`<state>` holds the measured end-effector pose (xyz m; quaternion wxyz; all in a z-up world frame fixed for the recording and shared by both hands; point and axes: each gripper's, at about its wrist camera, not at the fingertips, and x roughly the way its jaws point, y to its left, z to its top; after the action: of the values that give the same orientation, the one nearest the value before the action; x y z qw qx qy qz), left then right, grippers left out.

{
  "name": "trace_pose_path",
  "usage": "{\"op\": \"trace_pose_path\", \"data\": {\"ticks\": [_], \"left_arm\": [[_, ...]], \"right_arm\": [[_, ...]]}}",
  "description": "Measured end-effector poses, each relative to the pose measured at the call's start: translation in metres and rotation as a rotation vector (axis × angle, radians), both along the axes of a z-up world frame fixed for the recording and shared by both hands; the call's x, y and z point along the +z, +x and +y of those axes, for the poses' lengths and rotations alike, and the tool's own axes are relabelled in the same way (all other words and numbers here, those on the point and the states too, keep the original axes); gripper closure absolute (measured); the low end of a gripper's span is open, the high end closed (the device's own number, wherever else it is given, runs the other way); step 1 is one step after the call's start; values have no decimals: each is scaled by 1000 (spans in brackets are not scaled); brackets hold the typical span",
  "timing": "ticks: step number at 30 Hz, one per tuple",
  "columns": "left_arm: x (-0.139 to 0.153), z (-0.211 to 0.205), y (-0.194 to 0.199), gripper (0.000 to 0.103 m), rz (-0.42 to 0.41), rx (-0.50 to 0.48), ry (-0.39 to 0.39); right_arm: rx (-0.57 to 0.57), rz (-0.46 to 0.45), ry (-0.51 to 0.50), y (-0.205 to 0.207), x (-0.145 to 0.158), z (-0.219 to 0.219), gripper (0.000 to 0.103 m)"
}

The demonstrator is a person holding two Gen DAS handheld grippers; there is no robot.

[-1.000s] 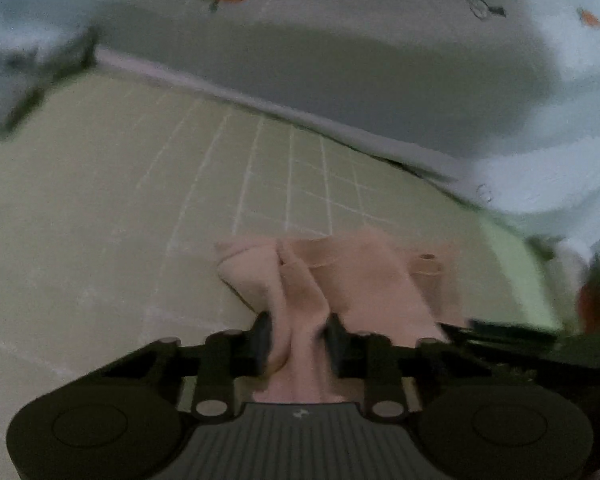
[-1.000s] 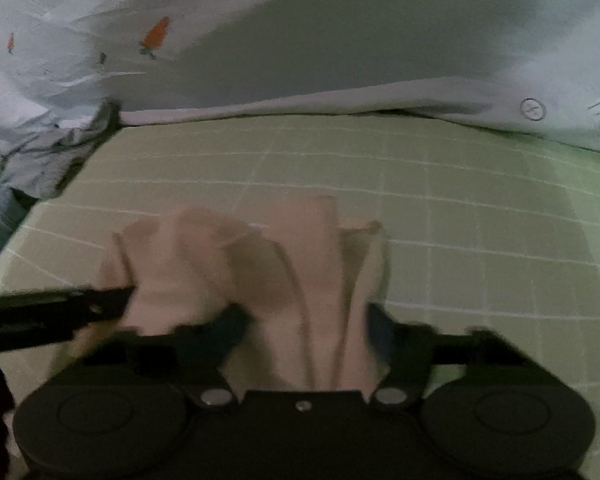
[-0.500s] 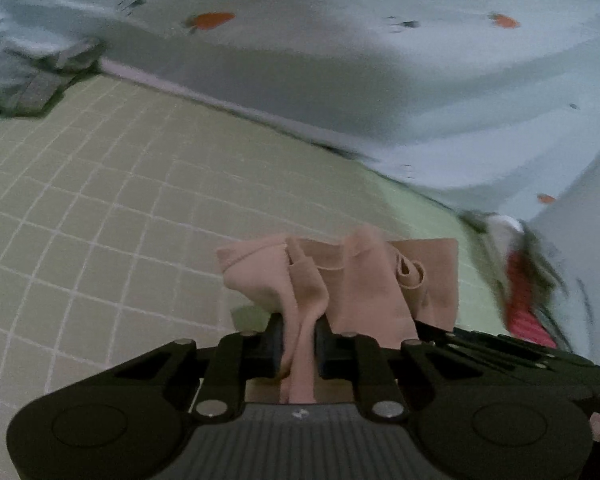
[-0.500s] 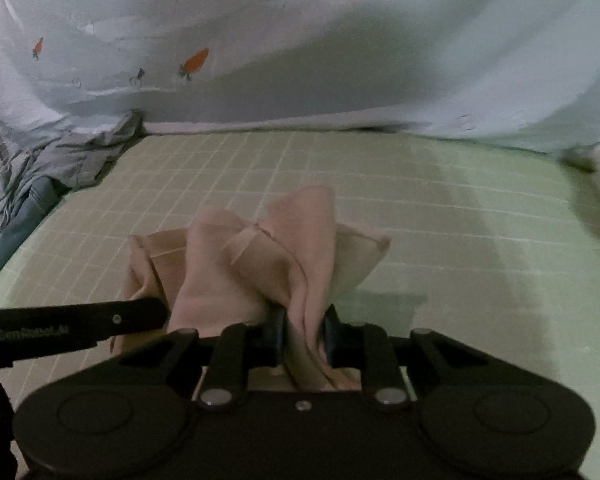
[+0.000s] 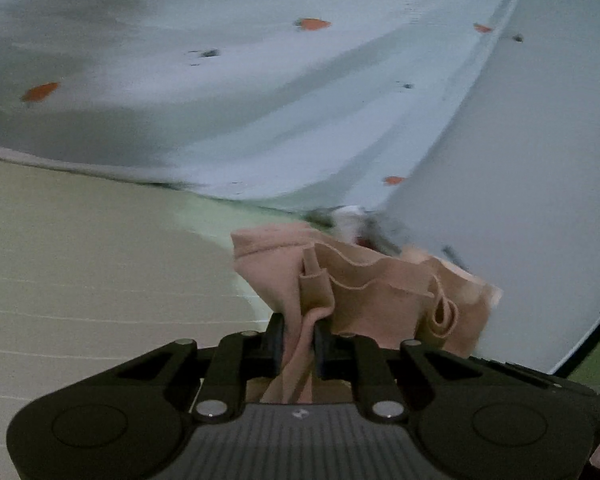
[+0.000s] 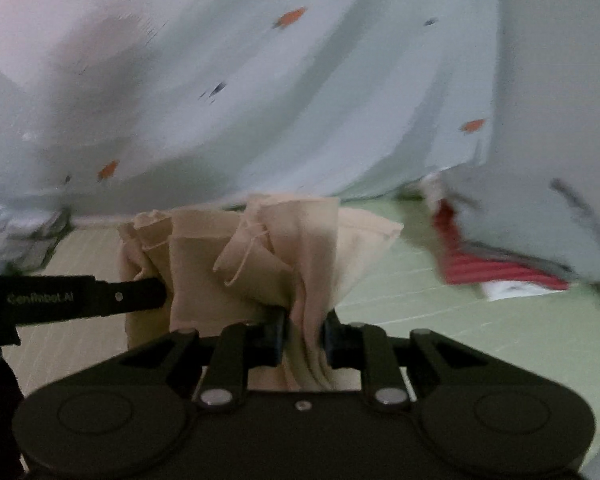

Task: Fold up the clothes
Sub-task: 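Lift the folded sweatshirt with both grippers and carry it onto the clothes stack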

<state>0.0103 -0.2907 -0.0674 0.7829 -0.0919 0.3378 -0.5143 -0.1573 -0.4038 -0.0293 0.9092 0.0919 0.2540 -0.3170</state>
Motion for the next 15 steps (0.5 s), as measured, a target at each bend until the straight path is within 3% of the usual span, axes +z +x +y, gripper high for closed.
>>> {"op": "trace_pose_path", "data": {"ticks": [6, 15], "left_arm": [[20, -60, -35, 87, -13, -42, -42], [53, -224, -98, 87, -124, -58, -82]], "right_arm": [[-46, -56, -50, -48, 24, -45, 83], [-38, -149, -91, -108, 41, -190, 83]]}}
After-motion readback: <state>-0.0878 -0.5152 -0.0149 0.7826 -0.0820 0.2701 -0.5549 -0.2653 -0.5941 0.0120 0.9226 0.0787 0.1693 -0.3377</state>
